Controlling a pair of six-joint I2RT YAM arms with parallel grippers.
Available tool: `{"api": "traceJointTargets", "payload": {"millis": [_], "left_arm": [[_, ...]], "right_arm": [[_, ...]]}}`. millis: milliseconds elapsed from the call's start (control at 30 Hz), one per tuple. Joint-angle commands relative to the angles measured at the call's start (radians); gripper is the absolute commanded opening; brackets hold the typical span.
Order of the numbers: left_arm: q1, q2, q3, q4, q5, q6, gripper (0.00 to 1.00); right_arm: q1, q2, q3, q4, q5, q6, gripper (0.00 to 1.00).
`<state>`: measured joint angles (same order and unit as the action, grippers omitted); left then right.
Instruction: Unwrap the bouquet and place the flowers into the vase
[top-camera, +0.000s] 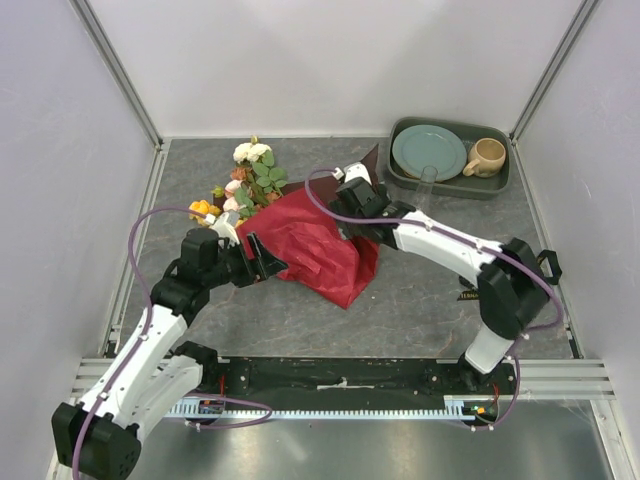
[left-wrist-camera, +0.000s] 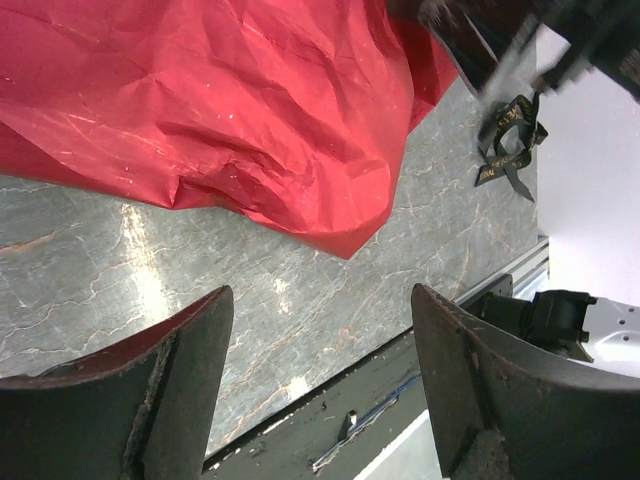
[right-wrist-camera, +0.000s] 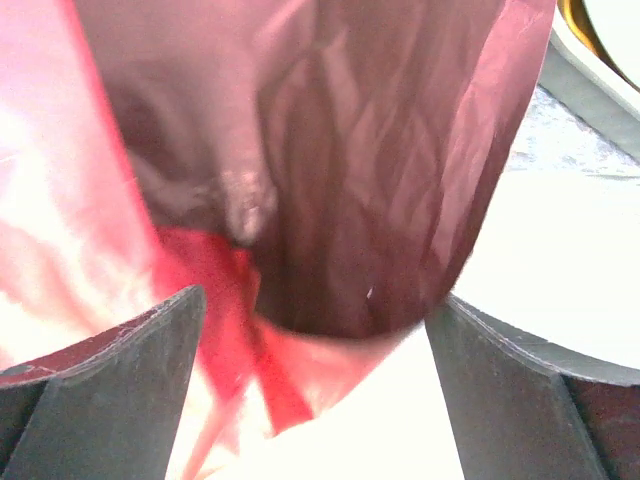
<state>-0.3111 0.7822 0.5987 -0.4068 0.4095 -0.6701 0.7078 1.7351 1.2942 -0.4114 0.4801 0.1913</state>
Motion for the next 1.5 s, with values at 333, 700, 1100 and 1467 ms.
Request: {"api": "traceJointTargets", "payload": {"millis": [333,700,1100,1467], "left_arm": [[0.000,0.043,-0.074,0.172,0.028,-0.075,0.77],[-0.020,0.259,-0.246,0.491,0.069,-0.210,0.80],[-0.013,0.607,-0.174,0.704,0.005,-0.272,0.70],[0.087,0.764,0.044,0.599,-0.044,-0.135,0.61]], "right_arm": [[0.113,-0.344,-0.139,0.012,-0.149,0.065,0.98],[-0.010,-0.163,-0.153,0.167,-0.477,0.037,0.98],[-0.093,-0.057,-0.217,0.275,-0.650,0.065,0.94],[-0.099,0.055,-0.093,0.301,-0.807,0.097,0.82]]}}
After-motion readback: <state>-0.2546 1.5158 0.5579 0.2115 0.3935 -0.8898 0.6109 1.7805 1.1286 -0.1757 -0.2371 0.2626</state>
